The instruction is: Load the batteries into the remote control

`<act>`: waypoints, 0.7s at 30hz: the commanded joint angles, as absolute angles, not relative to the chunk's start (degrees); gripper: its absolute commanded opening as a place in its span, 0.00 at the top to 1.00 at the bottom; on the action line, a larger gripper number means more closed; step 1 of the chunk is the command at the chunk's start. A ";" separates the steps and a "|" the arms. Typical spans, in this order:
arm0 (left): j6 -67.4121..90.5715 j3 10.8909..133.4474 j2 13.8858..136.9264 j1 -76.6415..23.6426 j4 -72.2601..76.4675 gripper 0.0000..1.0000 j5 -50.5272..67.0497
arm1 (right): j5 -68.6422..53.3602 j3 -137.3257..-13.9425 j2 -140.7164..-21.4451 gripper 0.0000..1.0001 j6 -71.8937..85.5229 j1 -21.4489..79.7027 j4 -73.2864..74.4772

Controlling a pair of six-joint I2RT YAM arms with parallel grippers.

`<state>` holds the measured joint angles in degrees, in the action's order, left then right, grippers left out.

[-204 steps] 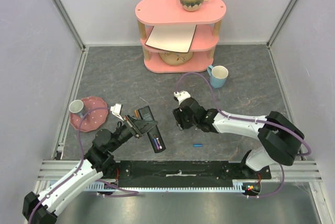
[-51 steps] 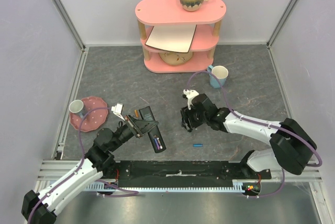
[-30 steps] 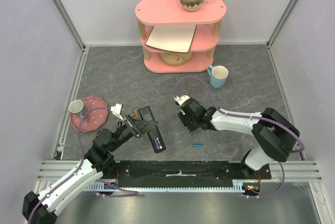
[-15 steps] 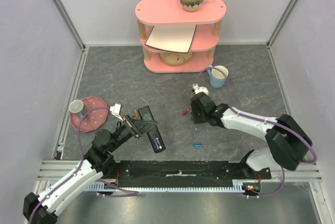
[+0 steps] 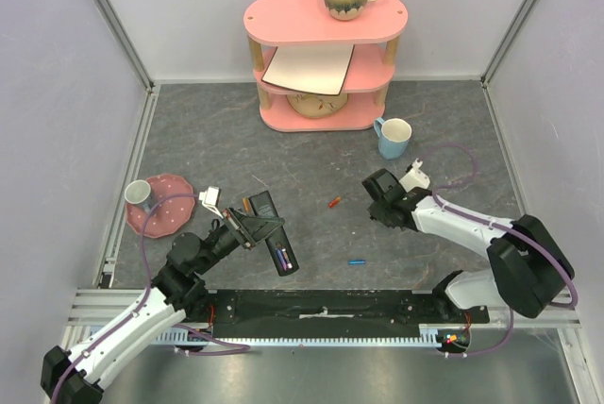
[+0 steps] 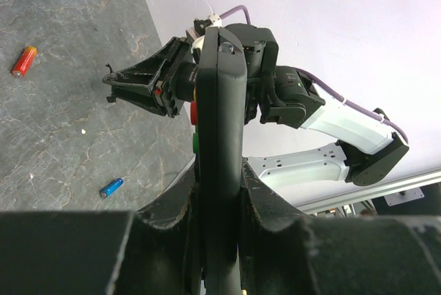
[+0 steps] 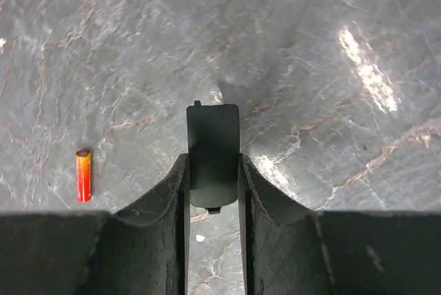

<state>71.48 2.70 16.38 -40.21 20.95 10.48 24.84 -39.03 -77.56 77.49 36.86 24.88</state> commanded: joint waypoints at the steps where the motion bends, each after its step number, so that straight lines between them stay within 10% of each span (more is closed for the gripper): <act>1: 71.28 -1.05 16.26 -39.99 23.55 0.98 10.46 | 30.23 -40.69 -78.40 0.89 91.30 36.83 29.44; 14: 72.25 -1.84 17.49 -40.08 24.79 0.98 10.81 | 28.04 -43.77 -86.66 0.83 105.37 36.74 26.22; 21: 71.90 -1.23 16.44 -39.99 22.68 0.98 11.07 | 27.69 -50.18 -92.19 0.54 106.01 36.65 25.14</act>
<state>71.50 2.70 17.39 -40.23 21.12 10.63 26.41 -46.72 -90.06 102.69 36.88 26.39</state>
